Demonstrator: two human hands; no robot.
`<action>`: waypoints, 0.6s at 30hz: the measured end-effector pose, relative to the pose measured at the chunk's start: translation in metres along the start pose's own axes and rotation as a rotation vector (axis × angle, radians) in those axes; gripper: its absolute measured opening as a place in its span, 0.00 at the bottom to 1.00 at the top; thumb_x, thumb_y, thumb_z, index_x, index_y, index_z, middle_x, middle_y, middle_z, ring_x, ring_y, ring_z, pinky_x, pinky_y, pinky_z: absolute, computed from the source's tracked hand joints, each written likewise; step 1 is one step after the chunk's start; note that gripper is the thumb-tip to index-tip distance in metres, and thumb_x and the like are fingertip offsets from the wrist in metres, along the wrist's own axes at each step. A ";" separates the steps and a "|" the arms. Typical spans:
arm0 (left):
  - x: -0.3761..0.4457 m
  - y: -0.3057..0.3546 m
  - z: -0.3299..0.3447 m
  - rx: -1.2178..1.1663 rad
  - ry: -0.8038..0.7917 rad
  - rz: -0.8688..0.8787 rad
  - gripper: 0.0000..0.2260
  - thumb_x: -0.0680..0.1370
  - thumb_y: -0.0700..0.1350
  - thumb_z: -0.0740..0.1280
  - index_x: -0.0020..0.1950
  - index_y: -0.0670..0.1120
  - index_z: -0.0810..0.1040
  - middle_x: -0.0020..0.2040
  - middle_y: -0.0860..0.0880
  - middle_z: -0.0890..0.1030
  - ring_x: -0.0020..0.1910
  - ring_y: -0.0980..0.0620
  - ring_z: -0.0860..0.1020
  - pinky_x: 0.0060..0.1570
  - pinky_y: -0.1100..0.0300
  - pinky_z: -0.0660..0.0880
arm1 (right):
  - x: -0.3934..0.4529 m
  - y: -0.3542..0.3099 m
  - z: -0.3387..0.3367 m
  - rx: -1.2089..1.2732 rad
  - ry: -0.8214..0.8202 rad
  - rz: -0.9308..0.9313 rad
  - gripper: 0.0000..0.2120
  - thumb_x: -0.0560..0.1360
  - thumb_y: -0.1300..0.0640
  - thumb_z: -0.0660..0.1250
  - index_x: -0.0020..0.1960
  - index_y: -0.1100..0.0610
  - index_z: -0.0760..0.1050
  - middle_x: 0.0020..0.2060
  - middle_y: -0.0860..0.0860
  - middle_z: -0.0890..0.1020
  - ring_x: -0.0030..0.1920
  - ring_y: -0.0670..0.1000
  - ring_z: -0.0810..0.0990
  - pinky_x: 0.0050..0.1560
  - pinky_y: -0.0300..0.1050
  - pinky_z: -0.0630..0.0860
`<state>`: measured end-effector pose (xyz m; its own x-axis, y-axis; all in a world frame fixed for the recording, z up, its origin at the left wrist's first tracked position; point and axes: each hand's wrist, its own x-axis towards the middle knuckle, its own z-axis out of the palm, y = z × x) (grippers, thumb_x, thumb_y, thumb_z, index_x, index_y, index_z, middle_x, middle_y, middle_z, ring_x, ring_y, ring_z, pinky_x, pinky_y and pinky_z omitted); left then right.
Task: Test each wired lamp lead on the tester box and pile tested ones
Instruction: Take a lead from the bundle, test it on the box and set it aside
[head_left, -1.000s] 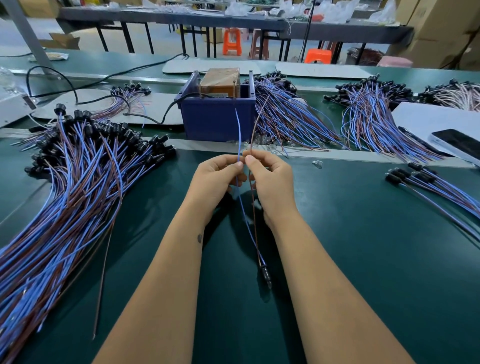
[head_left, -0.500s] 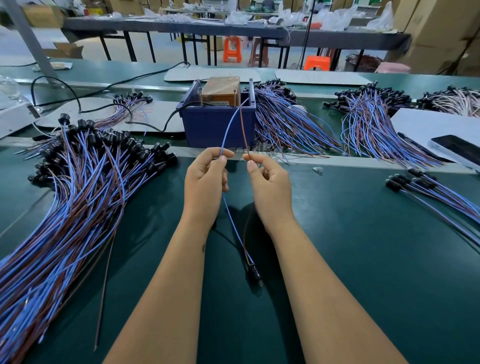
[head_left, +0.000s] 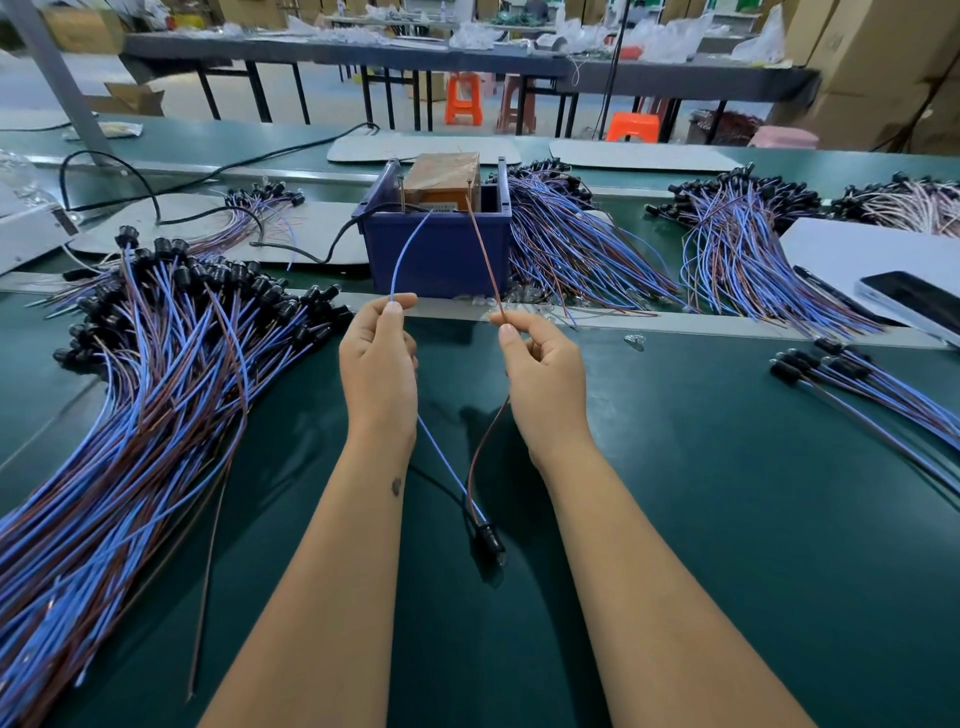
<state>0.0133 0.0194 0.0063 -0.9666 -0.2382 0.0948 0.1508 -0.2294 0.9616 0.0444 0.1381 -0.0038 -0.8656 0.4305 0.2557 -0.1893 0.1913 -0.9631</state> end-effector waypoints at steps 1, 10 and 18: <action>0.000 0.000 0.000 0.003 0.003 0.008 0.12 0.83 0.42 0.57 0.47 0.49 0.80 0.25 0.58 0.64 0.24 0.58 0.61 0.24 0.66 0.60 | 0.000 0.000 0.000 0.000 0.000 0.003 0.09 0.81 0.58 0.61 0.54 0.53 0.80 0.24 0.42 0.63 0.27 0.43 0.61 0.31 0.39 0.62; 0.001 0.000 -0.003 0.017 0.063 0.009 0.12 0.81 0.42 0.57 0.44 0.50 0.79 0.26 0.57 0.64 0.26 0.57 0.61 0.25 0.65 0.60 | 0.001 0.001 0.000 -0.024 0.012 0.006 0.09 0.81 0.58 0.61 0.51 0.50 0.80 0.28 0.45 0.67 0.27 0.41 0.64 0.30 0.34 0.65; 0.002 -0.002 -0.006 0.028 0.162 -0.036 0.12 0.80 0.41 0.58 0.42 0.50 0.79 0.29 0.53 0.65 0.26 0.57 0.62 0.28 0.62 0.61 | 0.001 0.002 0.000 -0.026 0.018 0.013 0.09 0.81 0.58 0.61 0.51 0.50 0.80 0.28 0.45 0.69 0.28 0.42 0.66 0.31 0.35 0.67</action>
<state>0.0128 0.0137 0.0034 -0.9249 -0.3797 0.0194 0.1083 -0.2144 0.9707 0.0432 0.1394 -0.0057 -0.8593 0.4487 0.2453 -0.1664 0.2082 -0.9638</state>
